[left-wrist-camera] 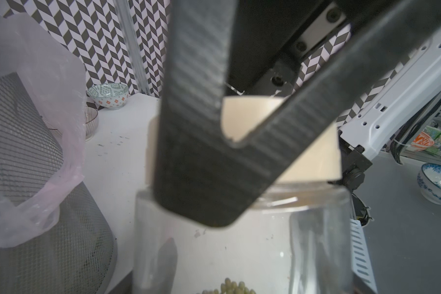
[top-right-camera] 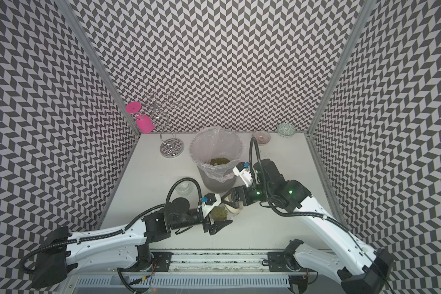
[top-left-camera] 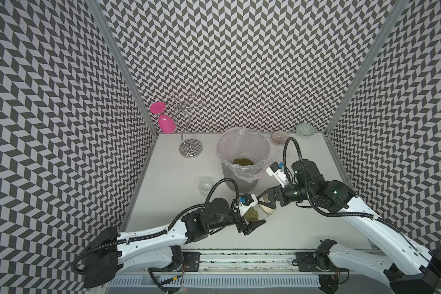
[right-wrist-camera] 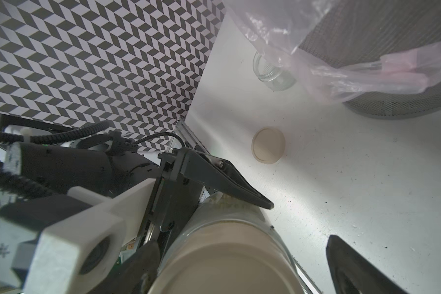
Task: Empty moldy mung beans from jars
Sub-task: Unscrew the lid from the jar.
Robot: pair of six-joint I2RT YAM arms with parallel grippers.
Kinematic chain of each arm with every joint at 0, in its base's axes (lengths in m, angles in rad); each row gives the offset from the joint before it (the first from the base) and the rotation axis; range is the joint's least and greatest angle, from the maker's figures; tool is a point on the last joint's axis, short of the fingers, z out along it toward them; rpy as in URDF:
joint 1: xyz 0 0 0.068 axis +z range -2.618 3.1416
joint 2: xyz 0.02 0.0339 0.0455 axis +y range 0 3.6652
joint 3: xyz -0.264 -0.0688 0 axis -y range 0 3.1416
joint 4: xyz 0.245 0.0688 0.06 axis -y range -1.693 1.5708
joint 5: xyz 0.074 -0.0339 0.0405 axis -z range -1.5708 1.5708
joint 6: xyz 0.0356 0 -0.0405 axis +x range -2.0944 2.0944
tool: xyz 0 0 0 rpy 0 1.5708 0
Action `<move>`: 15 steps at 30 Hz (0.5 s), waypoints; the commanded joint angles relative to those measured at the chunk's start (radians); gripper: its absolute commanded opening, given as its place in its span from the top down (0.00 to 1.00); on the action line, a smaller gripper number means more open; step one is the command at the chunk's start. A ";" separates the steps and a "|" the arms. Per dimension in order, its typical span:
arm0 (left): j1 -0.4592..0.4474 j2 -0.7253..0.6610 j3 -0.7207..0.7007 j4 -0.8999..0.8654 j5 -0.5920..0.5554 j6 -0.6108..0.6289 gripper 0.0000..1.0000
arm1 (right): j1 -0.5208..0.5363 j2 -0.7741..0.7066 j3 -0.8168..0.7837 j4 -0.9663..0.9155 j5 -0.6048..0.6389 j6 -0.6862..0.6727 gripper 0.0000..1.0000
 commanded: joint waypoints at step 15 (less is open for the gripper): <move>-0.026 -0.034 0.050 0.040 -0.140 0.065 0.77 | 0.008 -0.007 -0.045 0.054 -0.106 0.051 0.16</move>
